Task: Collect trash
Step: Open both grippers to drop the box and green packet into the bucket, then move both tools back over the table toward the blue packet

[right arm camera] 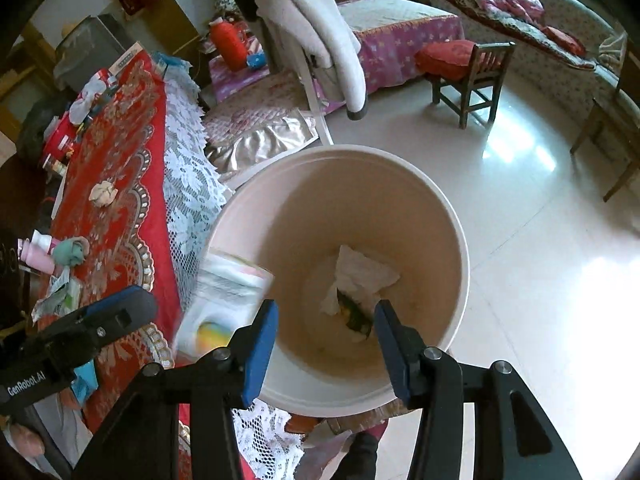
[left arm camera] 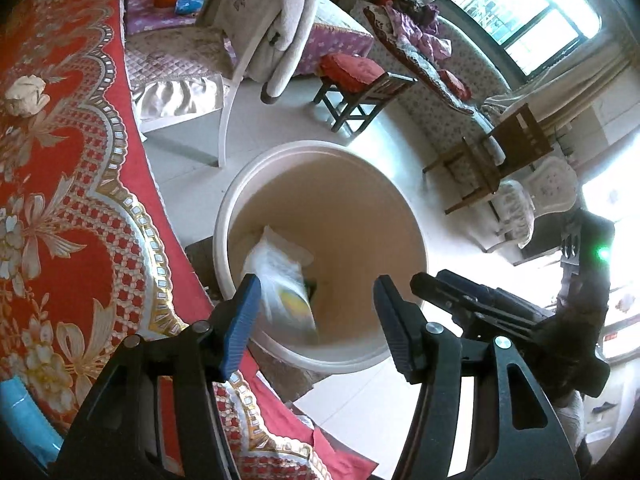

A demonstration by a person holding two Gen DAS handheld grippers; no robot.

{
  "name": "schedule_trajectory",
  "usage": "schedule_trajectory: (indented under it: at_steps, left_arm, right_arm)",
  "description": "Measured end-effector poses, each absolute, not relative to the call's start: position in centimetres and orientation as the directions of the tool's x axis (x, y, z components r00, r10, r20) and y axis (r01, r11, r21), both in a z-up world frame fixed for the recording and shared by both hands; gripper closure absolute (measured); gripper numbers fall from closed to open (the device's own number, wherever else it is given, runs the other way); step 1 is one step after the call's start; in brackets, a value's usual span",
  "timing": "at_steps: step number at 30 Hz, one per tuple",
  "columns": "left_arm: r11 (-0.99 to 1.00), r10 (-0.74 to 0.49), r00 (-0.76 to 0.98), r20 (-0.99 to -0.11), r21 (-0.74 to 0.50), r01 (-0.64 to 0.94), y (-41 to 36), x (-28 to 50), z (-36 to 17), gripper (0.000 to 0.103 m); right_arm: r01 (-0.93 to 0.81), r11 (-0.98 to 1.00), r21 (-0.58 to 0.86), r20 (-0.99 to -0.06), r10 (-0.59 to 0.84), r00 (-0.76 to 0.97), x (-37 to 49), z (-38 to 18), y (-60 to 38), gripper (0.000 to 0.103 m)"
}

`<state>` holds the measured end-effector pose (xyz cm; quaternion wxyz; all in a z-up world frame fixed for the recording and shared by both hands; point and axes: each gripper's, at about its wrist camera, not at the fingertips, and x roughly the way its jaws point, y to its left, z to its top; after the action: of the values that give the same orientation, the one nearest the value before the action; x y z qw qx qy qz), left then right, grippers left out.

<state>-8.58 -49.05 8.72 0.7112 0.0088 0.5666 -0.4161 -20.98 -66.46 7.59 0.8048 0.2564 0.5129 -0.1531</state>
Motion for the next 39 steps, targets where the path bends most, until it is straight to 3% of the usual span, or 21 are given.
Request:
schedule_trajectory:
  at_steps: [24,39]
  left_arm:
    - [0.774,-0.469,0.234,-0.852,-0.269,0.574,-37.9,-9.0,11.6,0.046]
    - [0.938,-0.256,0.323,-0.911,-0.153,0.312,-21.4,-5.9,8.2,0.046]
  right_arm:
    - [0.334,0.898,0.286,-0.894,0.123,0.432,-17.0,8.9,-56.9,0.054]
    - [-0.004,0.945,0.326,-0.9,0.312,0.305,-14.4,7.4,-42.5,0.052]
